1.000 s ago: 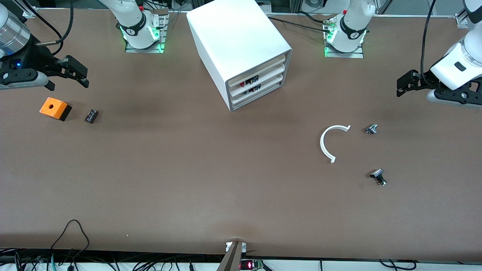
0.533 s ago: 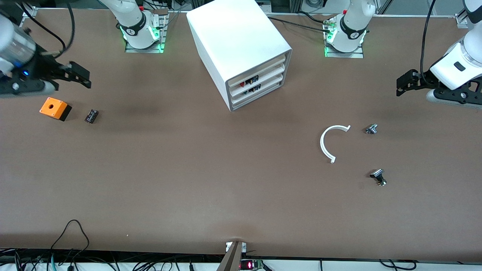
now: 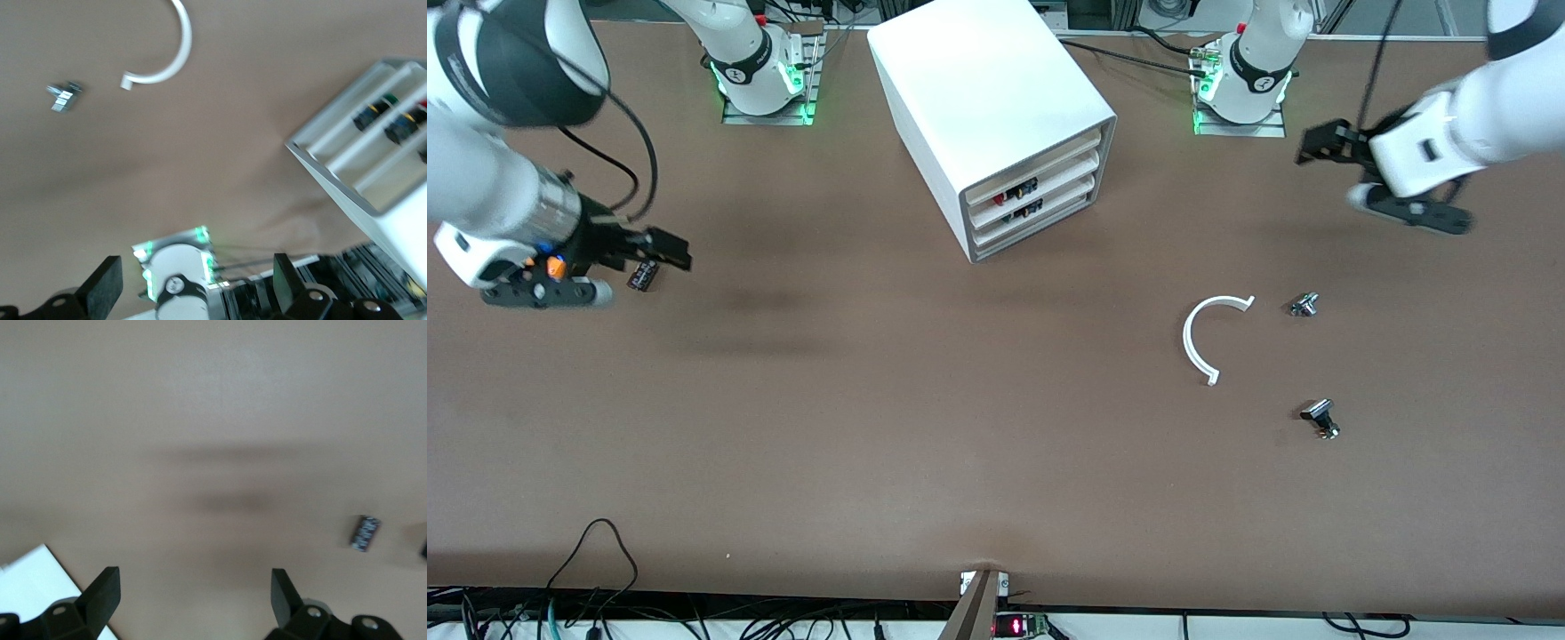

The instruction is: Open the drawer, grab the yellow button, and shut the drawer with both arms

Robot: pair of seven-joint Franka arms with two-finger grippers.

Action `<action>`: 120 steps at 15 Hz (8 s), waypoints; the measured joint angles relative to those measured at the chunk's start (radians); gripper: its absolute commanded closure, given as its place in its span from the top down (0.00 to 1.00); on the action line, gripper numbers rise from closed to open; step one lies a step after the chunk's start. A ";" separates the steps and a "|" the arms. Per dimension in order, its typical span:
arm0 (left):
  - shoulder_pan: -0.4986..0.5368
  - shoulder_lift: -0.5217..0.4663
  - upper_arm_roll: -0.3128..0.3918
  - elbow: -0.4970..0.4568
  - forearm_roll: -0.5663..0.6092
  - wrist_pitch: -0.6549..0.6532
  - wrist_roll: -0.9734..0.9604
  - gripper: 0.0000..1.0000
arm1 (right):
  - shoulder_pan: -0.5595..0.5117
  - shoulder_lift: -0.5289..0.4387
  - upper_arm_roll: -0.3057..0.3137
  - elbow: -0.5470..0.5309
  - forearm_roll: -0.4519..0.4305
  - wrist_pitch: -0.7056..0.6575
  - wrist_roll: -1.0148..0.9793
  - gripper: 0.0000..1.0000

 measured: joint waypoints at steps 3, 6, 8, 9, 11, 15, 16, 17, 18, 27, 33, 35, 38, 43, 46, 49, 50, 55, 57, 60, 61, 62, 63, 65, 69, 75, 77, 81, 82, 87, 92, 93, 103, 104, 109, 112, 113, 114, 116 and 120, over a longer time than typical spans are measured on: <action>-0.025 0.045 -0.002 0.000 -0.129 -0.018 0.000 0.99 | 0.034 0.067 0.001 0.003 0.003 0.064 0.097 1.00; -0.026 0.093 -0.001 -0.005 -0.253 -0.022 0.008 0.99 | 0.084 0.111 0.002 0.021 0.000 0.099 0.196 1.00; -0.026 0.119 -0.005 -0.027 -0.342 -0.011 0.072 0.99 | 0.115 0.137 0.003 0.051 -0.007 0.101 0.281 1.00; -0.027 0.128 -0.010 -0.051 -0.393 0.016 0.112 0.98 | 0.131 0.151 0.003 0.066 -0.008 0.101 0.324 1.00; -0.029 0.142 -0.025 -0.116 -0.484 0.101 0.186 0.98 | 0.163 0.185 0.003 0.098 -0.020 0.101 0.403 1.00; -0.036 0.153 -0.075 -0.247 -0.584 0.241 0.280 0.89 | 0.218 0.244 0.003 0.149 -0.058 0.101 0.517 1.00; -0.037 0.154 -0.087 -0.277 -0.604 0.260 0.299 0.88 | 0.231 0.252 0.003 0.156 -0.085 0.102 0.529 1.00; -0.037 0.154 -0.095 -0.307 -0.627 0.280 0.330 0.85 | 0.244 0.259 0.003 0.161 -0.107 0.104 0.534 1.00; -0.038 0.154 -0.100 -0.341 -0.654 0.309 0.375 0.84 | 0.258 0.263 0.003 0.167 -0.120 0.105 0.540 1.00; -0.038 0.155 -0.178 -0.543 -0.875 0.480 0.630 0.62 | 0.395 0.360 0.003 0.302 -0.127 0.109 0.846 1.00; -0.039 0.155 -0.193 -0.553 -0.884 0.483 0.671 0.56 | 0.468 0.422 0.003 0.396 -0.127 0.110 1.036 1.00; -0.039 0.155 -0.210 -0.562 -0.937 0.489 0.691 0.56 | 0.491 0.439 0.003 0.430 -0.127 0.109 1.089 1.00; -0.042 0.157 -0.236 -0.594 -0.969 0.527 0.733 0.54 | 0.514 0.457 0.003 0.472 -0.127 0.107 1.159 1.00; -0.042 0.174 -0.251 -0.608 -0.987 0.534 0.769 0.53 | 0.538 0.474 0.003 0.520 -0.127 0.107 1.244 1.00; -0.042 0.183 -0.265 -0.608 -1.010 0.541 0.800 0.19 | 0.555 0.490 0.003 0.559 -0.127 0.107 1.270 1.00; -0.041 0.201 -0.274 -0.608 -1.023 0.547 0.867 0.00 | 0.569 0.503 0.012 0.591 -0.127 0.108 1.321 1.00; -0.040 0.202 -0.274 -0.608 -1.030 0.540 0.887 0.00 | 0.572 0.507 0.018 0.600 -0.127 0.108 1.337 1.00; -0.038 0.203 -0.274 -0.608 -1.031 0.540 0.902 0.00 | 0.577 0.510 0.030 0.628 -0.119 0.117 1.397 1.00; -0.035 0.203 -0.275 -0.606 -1.031 0.540 0.903 0.00 | 0.577 0.511 0.038 0.630 -0.116 0.139 1.425 1.00; -0.016 0.206 -0.274 -0.596 -1.030 0.542 0.906 0.00 | 0.577 0.516 0.067 0.631 -0.115 0.171 1.484 1.00; -0.008 0.207 -0.274 -0.591 -1.027 0.543 0.907 0.00 | 0.578 0.517 0.078 0.631 -0.115 0.180 1.504 1.00; 0.000 0.209 -0.272 -0.583 -1.015 0.545 0.907 0.00 | 0.578 0.518 0.088 0.632 -0.115 0.184 1.520 1.00; 0.011 0.213 -0.272 -0.568 -0.992 0.547 0.905 0.00 | 0.579 0.519 0.096 0.633 -0.115 0.186 1.532 1.00; 0.042 0.228 -0.270 -0.516 -0.923 0.548 0.878 0.00 | 0.585 0.519 0.105 0.636 -0.115 0.186 1.554 1.00; 0.099 0.289 -0.265 -0.397 -0.805 0.525 0.823 0.00 | 0.614 0.520 0.107 0.638 -0.114 0.207 1.610 1.00; 0.204 0.433 -0.262 -0.204 -0.683 0.439 0.810 0.00 | 0.700 0.549 0.108 0.638 -0.114 0.213 1.640 1.00; 0.207 0.450 -0.263 -0.188 -0.677 0.433 0.808 0.00 | 0.729 0.564 0.108 0.638 -0.114 0.220 1.647 1.00; 0.207 0.459 -0.263 -0.176 -0.669 0.429 0.804 1.00 | 0.762 0.599 0.108 0.639 -0.114 0.296 1.676 1.00; 0.207 0.460 -0.263 -0.174 -0.660 0.429 0.801 1.00 | 0.763 0.610 0.107 0.639 -0.114 0.311 1.679 1.00; 0.214 0.461 -0.261 -0.144 -0.649 0.420 0.749 1.00 | 0.770 0.645 0.107 0.639 -0.114 0.333 1.685 0.62; 0.228 0.459 -0.259 0.017 -0.501 0.287 0.495 1.00 | 0.770 0.645 0.108 0.644 -0.114 0.333 1.691 0.00; 0.228 0.458 -0.259 0.059 -0.460 0.258 0.423 1.00 | 0.770 0.644 0.108 0.647 -0.114 0.333 1.691 0.00; 0.217 0.457 -0.272 0.263 -0.084 0.148 -0.147 1.00 | 0.694 0.561 0.103 0.682 -0.076 0.217 1.549 0.00; 0.215 0.456 -0.275 0.273 -0.061 0.148 -0.192 1.00 | 0.667 0.545 0.103 0.682 -0.071 0.183 1.490 0.00; 0.200 0.456 -0.278 0.288 0.016 0.148 -0.326 1.00 | 0.495 0.481 0.097 0.683 -0.007 0.021 1.122 0.00; 0.175 0.456 -0.278 0.288 0.021 0.165 -0.413 1.00 | 0.392 0.470 0.094 0.681 -0.003 -0.096 0.880 0.00; 0.161 0.457 -0.279 0.287 0.022 0.186 -0.457 1.00 | 0.363 0.470 0.091 0.676 -0.004 -0.120 0.804 0.00; 0.146 0.458 -0.279 0.287 0.023 0.205 -0.509 1.00 | 0.336 0.470 0.082 0.665 -0.007 -0.133 0.726 0.00; 0.118 0.460 -0.278 0.286 0.023 0.227 -0.604 1.00 | 0.311 0.469 0.030 0.633 -0.008 -0.139 0.572 0.00; 0.092 0.482 -0.278 0.283 0.020 0.255 -0.649 1.00 | 0.304 0.460 -0.104 0.533 -0.008 -0.126 0.303 0.00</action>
